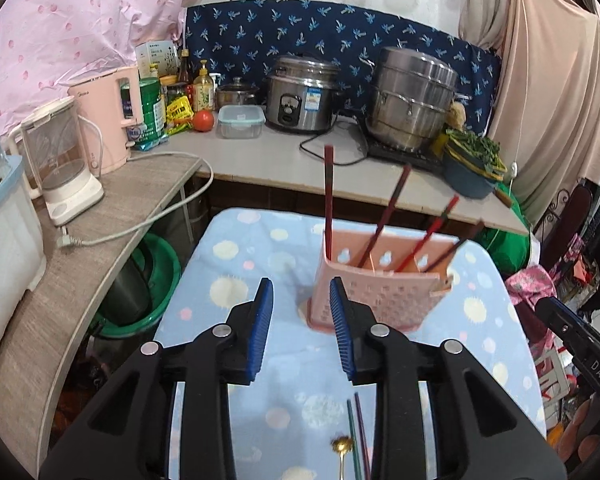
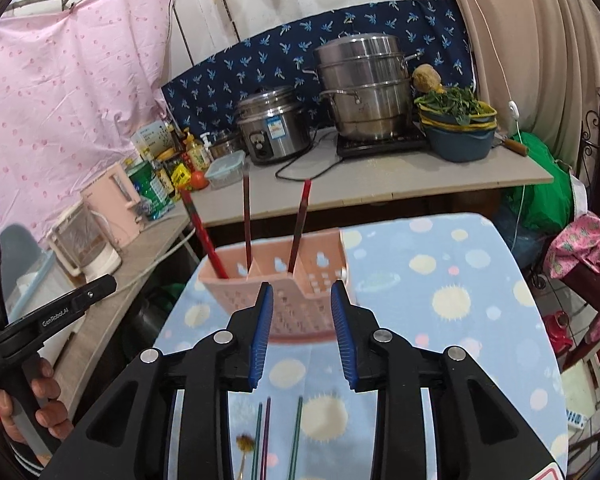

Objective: Organize utensils
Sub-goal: 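Move both open tools back down over the remaining utensils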

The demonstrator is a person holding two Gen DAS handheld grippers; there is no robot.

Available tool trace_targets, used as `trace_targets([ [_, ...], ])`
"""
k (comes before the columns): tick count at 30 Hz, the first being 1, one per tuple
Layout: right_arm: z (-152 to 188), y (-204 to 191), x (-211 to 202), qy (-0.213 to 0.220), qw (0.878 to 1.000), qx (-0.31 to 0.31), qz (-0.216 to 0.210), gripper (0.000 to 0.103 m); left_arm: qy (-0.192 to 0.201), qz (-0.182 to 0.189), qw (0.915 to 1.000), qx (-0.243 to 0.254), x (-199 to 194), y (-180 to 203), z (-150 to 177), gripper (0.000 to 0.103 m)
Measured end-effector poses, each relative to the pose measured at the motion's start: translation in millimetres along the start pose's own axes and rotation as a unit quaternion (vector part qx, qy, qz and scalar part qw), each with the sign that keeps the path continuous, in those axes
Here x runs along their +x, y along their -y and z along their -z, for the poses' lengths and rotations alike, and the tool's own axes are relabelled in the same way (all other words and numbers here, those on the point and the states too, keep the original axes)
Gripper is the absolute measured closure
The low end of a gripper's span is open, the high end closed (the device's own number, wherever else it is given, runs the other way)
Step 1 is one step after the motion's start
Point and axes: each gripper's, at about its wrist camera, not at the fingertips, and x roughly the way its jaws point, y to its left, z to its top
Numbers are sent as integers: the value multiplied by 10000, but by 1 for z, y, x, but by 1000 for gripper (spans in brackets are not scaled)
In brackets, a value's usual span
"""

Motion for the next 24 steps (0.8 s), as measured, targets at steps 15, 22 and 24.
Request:
trace_targets([
  [15, 99, -4, -11, -755, 9970, -128, 62, 73, -470, -19, 9987, 208, -16, 4, 84, 75],
  [22, 138, -6, -10, -1043, 9941, -244, 149, 73, -608, -200, 9972, 386, -18, 5, 120, 75],
  [24, 148, -8, -11, -1116, 9930, -327, 194, 73, -677, -219, 9966, 418, -18, 4, 130, 75],
])
